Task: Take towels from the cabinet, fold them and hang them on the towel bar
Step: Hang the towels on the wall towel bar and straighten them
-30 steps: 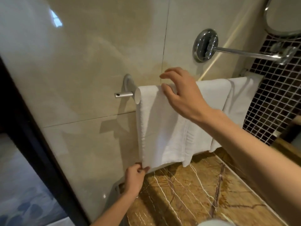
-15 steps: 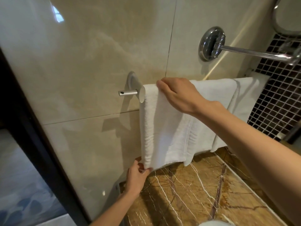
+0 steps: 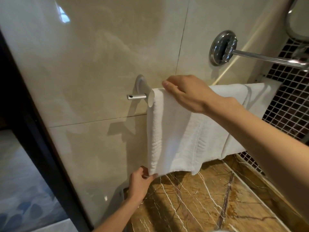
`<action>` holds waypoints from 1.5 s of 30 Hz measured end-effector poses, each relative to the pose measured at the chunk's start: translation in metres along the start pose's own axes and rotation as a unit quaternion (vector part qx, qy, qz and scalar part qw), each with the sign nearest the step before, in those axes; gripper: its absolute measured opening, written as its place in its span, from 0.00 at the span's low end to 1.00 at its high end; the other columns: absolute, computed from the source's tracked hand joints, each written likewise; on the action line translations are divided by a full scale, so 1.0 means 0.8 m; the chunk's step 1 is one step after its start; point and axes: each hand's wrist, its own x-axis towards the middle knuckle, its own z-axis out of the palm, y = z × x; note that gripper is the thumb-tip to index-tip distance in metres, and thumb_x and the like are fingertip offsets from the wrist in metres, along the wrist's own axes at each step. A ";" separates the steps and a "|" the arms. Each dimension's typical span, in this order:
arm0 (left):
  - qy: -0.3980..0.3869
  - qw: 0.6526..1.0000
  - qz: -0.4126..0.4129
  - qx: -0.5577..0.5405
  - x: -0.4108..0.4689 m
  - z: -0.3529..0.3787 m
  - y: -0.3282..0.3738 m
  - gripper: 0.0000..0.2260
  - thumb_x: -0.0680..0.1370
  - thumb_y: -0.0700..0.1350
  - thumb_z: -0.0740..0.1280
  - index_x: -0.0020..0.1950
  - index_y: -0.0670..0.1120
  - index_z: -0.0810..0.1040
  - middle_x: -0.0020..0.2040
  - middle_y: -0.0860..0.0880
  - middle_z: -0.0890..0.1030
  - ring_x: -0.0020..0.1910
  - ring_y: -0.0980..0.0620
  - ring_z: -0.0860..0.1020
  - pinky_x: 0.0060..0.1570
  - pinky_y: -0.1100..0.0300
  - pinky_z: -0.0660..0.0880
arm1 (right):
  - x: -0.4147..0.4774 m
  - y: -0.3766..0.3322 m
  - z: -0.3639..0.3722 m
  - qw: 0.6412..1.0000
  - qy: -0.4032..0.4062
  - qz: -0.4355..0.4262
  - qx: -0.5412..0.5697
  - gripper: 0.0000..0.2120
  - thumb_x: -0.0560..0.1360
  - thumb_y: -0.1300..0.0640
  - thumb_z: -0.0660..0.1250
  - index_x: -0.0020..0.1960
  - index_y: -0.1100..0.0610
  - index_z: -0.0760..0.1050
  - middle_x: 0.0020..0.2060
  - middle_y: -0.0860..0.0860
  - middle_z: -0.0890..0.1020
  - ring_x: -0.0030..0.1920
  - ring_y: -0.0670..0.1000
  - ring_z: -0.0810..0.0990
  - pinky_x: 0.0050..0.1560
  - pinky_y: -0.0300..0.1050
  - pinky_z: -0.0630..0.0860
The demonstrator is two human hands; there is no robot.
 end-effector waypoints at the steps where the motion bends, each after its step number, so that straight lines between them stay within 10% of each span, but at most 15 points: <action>1: 0.006 1.000 -0.002 -0.001 0.000 0.000 0.001 0.09 0.71 0.47 0.74 0.41 0.45 0.76 0.37 0.51 0.81 0.36 0.54 0.77 0.35 0.66 0.70 | -0.002 -0.002 0.000 1.000 0.000 -0.006 -0.013 0.24 0.81 0.41 0.47 0.47 0.55 0.75 0.43 0.54 0.81 0.45 0.59 0.77 0.47 0.52 0.72; 24: 0.014 0.994 0.060 -0.093 0.000 -0.044 0.051 0.08 0.75 0.48 0.70 0.53 0.50 0.77 0.49 0.54 0.81 0.51 0.56 0.78 0.50 0.65 0.73 | -0.009 0.011 0.021 1.000 0.011 -0.009 0.005 0.28 0.76 0.37 0.41 0.42 0.55 0.71 0.39 0.53 0.79 0.41 0.58 0.74 0.47 0.50 0.68; 32: 0.154 0.963 0.148 -0.166 0.023 -0.146 0.161 0.10 0.80 0.35 0.61 0.41 0.46 0.76 0.36 0.46 0.79 0.33 0.52 0.76 0.29 0.63 0.73 | -0.015 0.004 0.012 1.000 -0.004 0.031 0.004 0.23 0.81 0.42 0.49 0.54 0.58 0.75 0.49 0.55 0.80 0.48 0.57 0.75 0.59 0.50 0.65; 38: 0.166 0.949 0.253 -0.086 0.026 -0.192 0.264 0.10 0.77 0.36 0.63 0.41 0.49 0.78 0.36 0.50 0.78 0.34 0.53 0.75 0.37 0.58 0.70 | -0.024 -0.007 -0.004 0.997 -0.022 0.038 -0.060 0.22 0.82 0.45 0.48 0.63 0.56 0.73 0.57 0.56 0.78 0.60 0.57 0.73 0.70 0.55 0.54; 42: 0.191 0.916 0.351 0.044 0.020 -0.184 0.330 0.10 0.75 0.34 0.63 0.44 0.47 0.79 0.38 0.55 0.78 0.38 0.55 0.75 0.40 0.70 0.70 | -0.033 0.005 -0.013 0.996 -0.002 0.057 -0.071 0.17 0.82 0.49 0.51 0.56 0.56 0.76 0.53 0.56 0.78 0.54 0.60 0.76 0.59 0.52 0.66; 45: 0.134 0.875 0.422 0.194 0.018 -0.160 0.367 0.08 0.76 0.36 0.64 0.50 0.44 0.82 0.45 0.48 0.83 0.43 0.50 0.79 0.46 0.60 0.74 | -0.044 0.017 -0.022 0.992 0.013 0.108 -0.055 0.15 0.80 0.51 0.55 0.54 0.59 0.76 0.52 0.58 0.78 0.52 0.61 0.76 0.52 0.52 0.73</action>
